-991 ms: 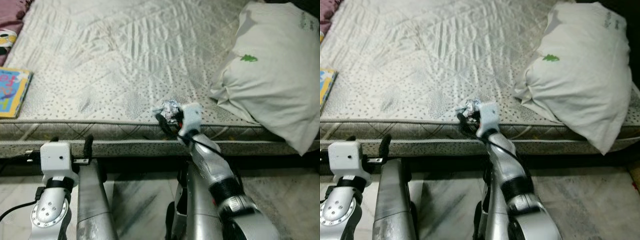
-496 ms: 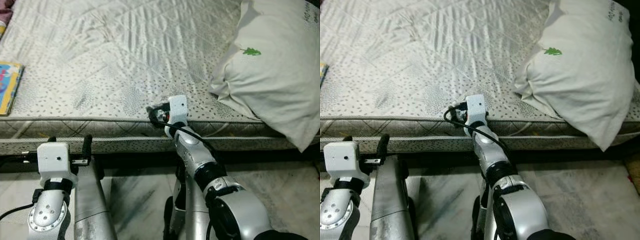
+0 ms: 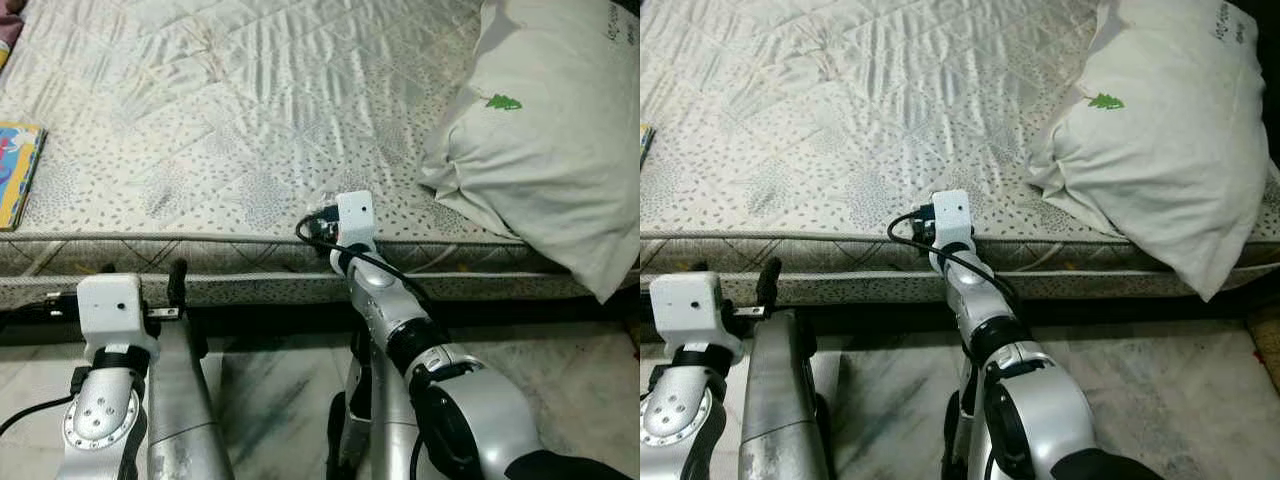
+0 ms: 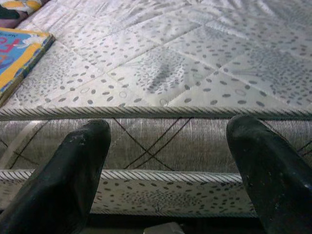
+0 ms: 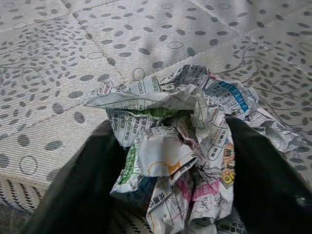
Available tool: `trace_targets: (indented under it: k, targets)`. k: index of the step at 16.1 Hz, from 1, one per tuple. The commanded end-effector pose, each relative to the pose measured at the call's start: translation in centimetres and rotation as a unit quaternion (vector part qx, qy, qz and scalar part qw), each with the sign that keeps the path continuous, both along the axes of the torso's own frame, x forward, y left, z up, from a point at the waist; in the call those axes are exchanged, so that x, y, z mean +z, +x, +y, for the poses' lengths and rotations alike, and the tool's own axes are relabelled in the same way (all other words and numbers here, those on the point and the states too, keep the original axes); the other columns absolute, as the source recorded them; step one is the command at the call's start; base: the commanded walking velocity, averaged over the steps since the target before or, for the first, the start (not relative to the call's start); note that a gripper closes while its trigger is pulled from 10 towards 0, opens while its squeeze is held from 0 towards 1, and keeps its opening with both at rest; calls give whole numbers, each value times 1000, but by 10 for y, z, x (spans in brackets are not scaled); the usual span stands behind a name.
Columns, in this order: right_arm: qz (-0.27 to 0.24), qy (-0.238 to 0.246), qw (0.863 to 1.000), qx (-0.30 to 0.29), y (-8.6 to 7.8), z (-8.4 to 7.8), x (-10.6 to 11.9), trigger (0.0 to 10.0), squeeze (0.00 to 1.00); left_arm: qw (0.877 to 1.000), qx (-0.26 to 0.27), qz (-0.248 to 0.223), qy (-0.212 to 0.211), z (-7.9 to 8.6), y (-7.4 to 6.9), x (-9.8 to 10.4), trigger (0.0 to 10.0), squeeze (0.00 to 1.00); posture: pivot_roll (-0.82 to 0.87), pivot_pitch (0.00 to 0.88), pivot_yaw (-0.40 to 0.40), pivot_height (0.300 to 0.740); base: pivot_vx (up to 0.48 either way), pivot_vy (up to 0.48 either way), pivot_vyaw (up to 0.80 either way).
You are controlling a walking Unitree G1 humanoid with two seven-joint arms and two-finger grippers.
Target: Clean up the room
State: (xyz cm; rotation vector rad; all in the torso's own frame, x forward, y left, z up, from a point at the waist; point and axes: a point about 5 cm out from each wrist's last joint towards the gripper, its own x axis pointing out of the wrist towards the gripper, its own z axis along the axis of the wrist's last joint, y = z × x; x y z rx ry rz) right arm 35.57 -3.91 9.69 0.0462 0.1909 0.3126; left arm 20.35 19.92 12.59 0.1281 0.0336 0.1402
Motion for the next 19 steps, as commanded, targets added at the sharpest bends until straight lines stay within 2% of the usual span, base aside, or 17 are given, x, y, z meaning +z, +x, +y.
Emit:
trace_targets:
  k: [1, 3, 6, 9, 11, 13, 15, 17, 18, 19]
  targets:
    - [40, -1, 999, 5, -8, 5, -15, 0, 0, 1000, -1, 10, -1, -2, 0, -5, 10000, 0, 207, 229, -161, 481, 0, 0, 0]
    - [45, -14, 999, -7, -8, -6, -21, 0, 0, 1000, -1, 5, -4, -3, 4, -4, 10000, 0, 205, 214, -163, 481, 0, 0, 0]
    - [44, 2, 999, -18, -4, -18, -19, 0, 0, 1000, -26, 1, -18, -8, 12, -4, 10000, 0, 189, 189, -158, 481, 0, 0, 0]
    - [32, 20, 999, -22, 0, -21, -13, 0, 0, 995, -94, 3, -33, -23, 23, -5, 10000, 0, 171, 161, -140, 481, 0, 0, 0]
    - [19, 46, 999, -13, 0, -20, -9, 0, 0, 990, -138, 9, -26, -32, 26, -7, 10000, 0, 163, 139, -129, 481, 0, 0, 0]
    - [9, 61, 998, 2, 0, -20, -7, 0, 0, 989, -145, 8, -18, -34, 30, -8, 10000, 0, 150, 111, -114, 481, 0, 0, 0]
    - [-4, 69, 998, 14, 0, -26, -5, 0, 0, 989, -148, 11, -19, -36, 35, -13, 10000, 0, 121, 71, -95, 481, 0, 0, 0]
    - [-23, 60, 998, 21, 1, -37, -2, 0, 0, 988, -150, 12, -18, -39, 38, -18, 10000, 0, 105, 52, -83, 481, 0, 0, 0]
    - [-58, 66, 996, 20, 4, -59, 10, 0, 0, 987, -158, 9, -18, -42, 43, -20, 10000, 0, 73, 26, -54, 481, 0, 0, 0]
    - [-73, 56, 995, 23, 3, -68, 13, 0, 0, 987, -159, 9, -19, -42, 45, -21, 10000, 0, 58, 15, -41, 481, 0, 0, 0]
